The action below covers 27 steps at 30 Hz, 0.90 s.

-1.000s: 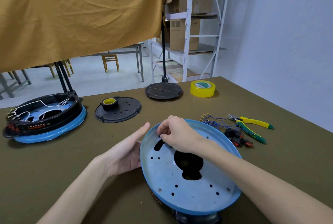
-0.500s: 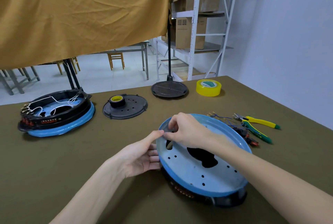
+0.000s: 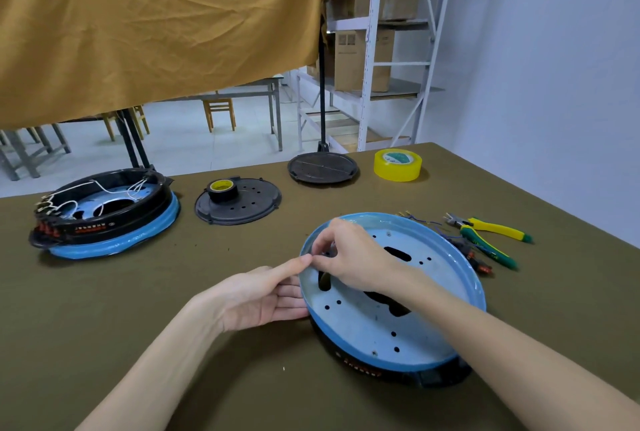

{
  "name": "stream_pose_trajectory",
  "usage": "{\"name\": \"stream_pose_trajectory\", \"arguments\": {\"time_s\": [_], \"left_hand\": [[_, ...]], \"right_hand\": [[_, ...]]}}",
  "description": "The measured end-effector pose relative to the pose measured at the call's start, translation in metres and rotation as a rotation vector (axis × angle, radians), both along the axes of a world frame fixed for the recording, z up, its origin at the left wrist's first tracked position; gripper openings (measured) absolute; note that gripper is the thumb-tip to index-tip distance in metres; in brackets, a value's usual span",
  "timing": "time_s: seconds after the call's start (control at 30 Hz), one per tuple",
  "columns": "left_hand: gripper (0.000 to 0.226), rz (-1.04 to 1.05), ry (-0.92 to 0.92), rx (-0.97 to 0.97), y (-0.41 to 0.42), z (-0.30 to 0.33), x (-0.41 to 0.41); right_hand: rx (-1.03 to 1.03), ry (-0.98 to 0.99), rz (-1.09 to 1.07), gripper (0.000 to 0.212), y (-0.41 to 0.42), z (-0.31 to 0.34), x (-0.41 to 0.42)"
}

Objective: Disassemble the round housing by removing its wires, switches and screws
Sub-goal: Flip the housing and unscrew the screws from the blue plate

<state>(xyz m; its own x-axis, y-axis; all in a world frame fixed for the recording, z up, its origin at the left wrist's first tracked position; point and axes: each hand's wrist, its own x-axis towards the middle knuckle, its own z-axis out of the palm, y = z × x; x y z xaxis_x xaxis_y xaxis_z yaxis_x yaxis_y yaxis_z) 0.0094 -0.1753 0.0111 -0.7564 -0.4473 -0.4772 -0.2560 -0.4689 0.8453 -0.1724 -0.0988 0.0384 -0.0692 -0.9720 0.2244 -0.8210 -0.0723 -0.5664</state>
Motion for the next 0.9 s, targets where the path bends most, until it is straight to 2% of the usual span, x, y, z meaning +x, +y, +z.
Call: {"name": "stream_pose_trajectory", "arguments": {"time_s": [0.07,0.13,0.17,0.27,0.4,0.5,0.57,0.63,0.73,0.9], "left_hand": [[0.081,0.002,0.000,0.007,-0.0003,-0.0012,-0.0003],[0.077,0.008,-0.001,0.014,-0.0011,-0.0020,0.0001],[0.076,0.008,-0.001,0.019,-0.0016,-0.0025,0.0003],[0.087,-0.002,-0.001,0.025,-0.0021,-0.0026,0.0007],[0.096,-0.009,0.009,0.043,-0.0005,-0.0014,-0.0001],[0.097,0.020,0.021,0.083,0.0003,-0.0019,-0.0016],[0.094,0.037,0.024,0.099,0.0013,-0.0018,-0.0028],[0.096,0.039,0.025,0.102,0.0027,-0.0014,-0.0037],[0.100,0.044,0.026,0.098,0.0041,-0.0001,-0.0042],[0.098,0.057,0.035,0.111,0.0036,-0.0007,-0.0038]], "right_hand": [[-0.012,-0.006,0.062,0.014,0.0023,-0.0008,0.0001],[-0.031,-0.005,0.039,0.003,0.0036,-0.0037,-0.0003],[-0.034,0.007,-0.004,0.008,0.0033,-0.0051,-0.0002],[-0.020,0.058,-0.066,0.018,0.0001,-0.0082,-0.0023],[-0.030,0.069,0.045,0.009,0.0025,-0.0041,-0.0043],[-0.072,-0.028,-0.009,0.007,0.0038,-0.0043,-0.0058],[-0.086,-0.027,-0.076,0.014,0.0019,-0.0047,-0.0060],[-0.066,0.011,-0.046,0.018,0.0015,-0.0034,-0.0062],[-0.050,0.015,0.035,0.008,0.0041,0.0006,-0.0076],[-0.023,0.015,-0.101,0.019,0.0041,-0.0017,-0.0092]]}}
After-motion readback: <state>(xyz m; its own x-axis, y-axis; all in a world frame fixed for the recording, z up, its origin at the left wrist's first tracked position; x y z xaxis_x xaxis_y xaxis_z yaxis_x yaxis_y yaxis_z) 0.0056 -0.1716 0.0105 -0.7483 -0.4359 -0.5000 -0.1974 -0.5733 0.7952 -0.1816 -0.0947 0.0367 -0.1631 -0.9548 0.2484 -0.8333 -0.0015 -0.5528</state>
